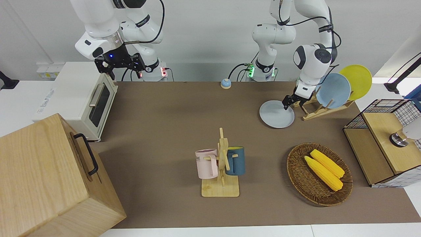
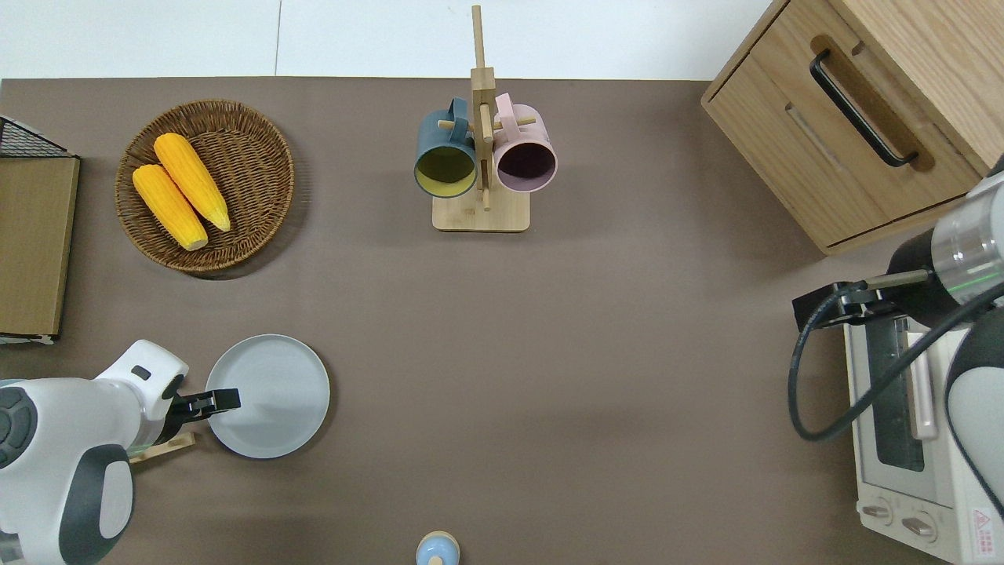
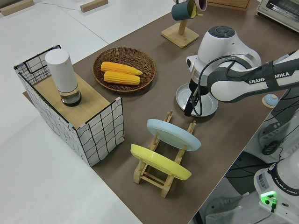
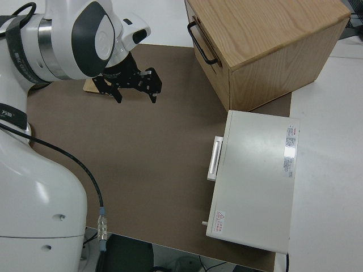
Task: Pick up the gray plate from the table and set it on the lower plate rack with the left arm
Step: 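Lower the left gripper onto the gray plate rim and close it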
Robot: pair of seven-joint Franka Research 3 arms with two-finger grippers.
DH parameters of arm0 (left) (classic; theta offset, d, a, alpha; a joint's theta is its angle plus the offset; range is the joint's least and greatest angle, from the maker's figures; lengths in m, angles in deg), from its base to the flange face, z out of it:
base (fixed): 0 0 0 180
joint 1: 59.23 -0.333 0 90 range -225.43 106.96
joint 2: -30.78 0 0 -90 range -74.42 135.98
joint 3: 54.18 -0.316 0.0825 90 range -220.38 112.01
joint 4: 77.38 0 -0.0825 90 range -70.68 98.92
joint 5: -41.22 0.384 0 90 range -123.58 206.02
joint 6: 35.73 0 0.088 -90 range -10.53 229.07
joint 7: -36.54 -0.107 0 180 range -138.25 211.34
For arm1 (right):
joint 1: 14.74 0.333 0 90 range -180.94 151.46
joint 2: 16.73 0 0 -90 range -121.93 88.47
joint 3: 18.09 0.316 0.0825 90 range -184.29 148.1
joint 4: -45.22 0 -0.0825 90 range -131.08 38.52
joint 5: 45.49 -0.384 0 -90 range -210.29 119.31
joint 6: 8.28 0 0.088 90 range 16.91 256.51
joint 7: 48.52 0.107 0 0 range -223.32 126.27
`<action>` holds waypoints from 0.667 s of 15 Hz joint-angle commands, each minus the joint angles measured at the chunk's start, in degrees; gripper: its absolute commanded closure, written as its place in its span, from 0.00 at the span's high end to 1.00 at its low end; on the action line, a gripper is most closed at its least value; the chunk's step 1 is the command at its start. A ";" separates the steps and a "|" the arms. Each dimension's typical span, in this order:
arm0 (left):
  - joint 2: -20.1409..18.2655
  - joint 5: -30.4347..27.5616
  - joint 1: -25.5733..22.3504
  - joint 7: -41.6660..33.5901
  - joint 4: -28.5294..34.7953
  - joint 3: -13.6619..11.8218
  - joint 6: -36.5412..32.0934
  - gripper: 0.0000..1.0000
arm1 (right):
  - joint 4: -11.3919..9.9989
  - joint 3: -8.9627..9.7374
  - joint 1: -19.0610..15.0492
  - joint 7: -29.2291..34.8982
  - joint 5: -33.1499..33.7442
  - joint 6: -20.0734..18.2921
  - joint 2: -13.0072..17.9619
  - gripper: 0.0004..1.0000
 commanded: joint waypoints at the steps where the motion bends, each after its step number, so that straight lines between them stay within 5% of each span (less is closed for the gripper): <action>1: 2.89 1.15 0.90 0.23 0.95 -0.87 3.45 0.99 | 0.33 1.21 -1.32 0.68 0.37 -0.70 0.12 0.98; 2: 4.11 1.07 0.99 0.41 0.95 -0.87 4.24 0.91 | 0.33 1.21 -1.32 0.68 0.37 -0.62 0.12 0.98; 5: 4.48 0.80 1.34 1.02 0.95 -0.87 4.95 0.29 | 0.41 1.21 -1.32 0.68 0.37 -0.62 0.20 0.98; 6: 4.48 0.80 1.34 0.94 0.95 -0.87 4.78 0.00 | 0.41 1.21 -1.32 0.68 0.28 -0.62 0.20 0.98; 10: 3.86 0.71 1.52 1.11 0.77 -0.87 4.07 0.00 | 0.41 1.21 -1.32 0.68 0.37 -0.62 0.12 0.98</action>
